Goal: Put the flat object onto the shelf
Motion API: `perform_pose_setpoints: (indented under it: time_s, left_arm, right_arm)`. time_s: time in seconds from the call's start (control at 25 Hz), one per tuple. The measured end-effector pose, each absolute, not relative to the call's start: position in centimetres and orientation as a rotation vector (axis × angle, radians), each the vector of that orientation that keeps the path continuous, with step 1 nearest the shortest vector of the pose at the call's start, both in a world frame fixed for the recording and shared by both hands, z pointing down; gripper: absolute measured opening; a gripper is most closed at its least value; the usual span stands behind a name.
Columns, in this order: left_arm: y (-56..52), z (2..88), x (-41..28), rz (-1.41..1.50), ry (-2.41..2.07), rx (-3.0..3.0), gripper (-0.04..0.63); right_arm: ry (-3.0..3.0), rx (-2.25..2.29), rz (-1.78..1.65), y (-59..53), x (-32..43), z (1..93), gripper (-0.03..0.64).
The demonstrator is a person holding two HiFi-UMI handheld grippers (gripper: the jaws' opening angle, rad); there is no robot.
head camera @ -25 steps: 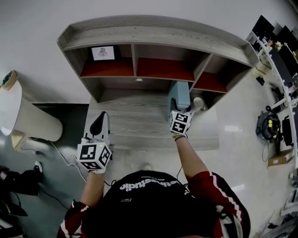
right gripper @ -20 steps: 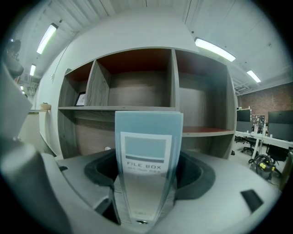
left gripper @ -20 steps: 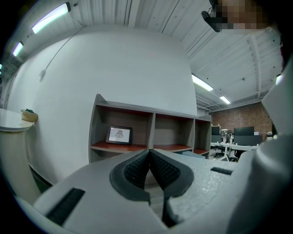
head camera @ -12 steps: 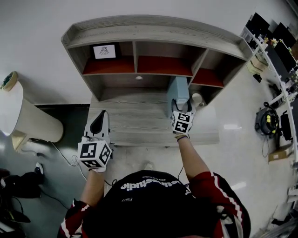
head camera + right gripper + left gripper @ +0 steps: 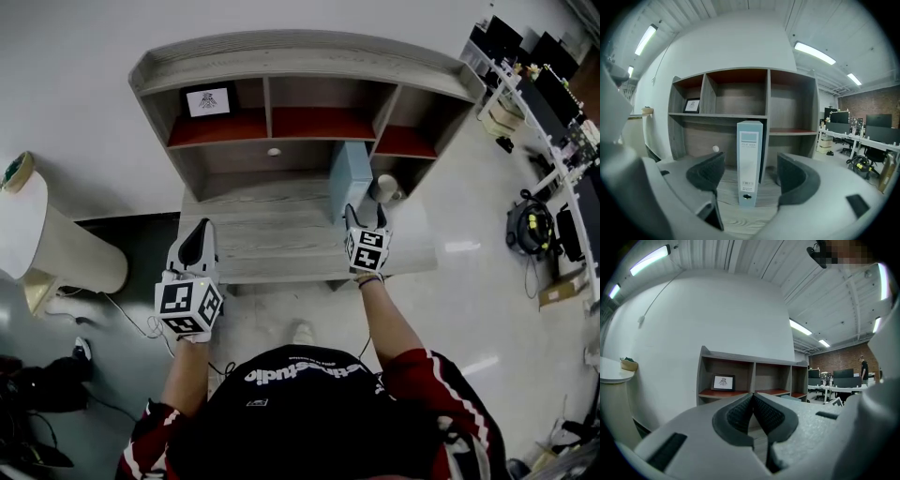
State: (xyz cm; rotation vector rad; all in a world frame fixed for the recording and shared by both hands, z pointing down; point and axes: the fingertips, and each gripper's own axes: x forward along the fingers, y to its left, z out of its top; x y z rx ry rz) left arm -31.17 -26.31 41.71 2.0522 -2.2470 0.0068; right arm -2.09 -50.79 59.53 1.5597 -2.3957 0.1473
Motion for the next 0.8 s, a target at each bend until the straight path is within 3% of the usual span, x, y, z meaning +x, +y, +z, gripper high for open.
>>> perform_pose_setpoints:
  time_s: [0.8]
  left_arm:
    - [-14.4,41.5,-30.0,-0.059,-2.165,2.129,0.006]
  right_arm:
    - [-2.397,1.593,0.13,-33.8,1.8,56.1,0.339]
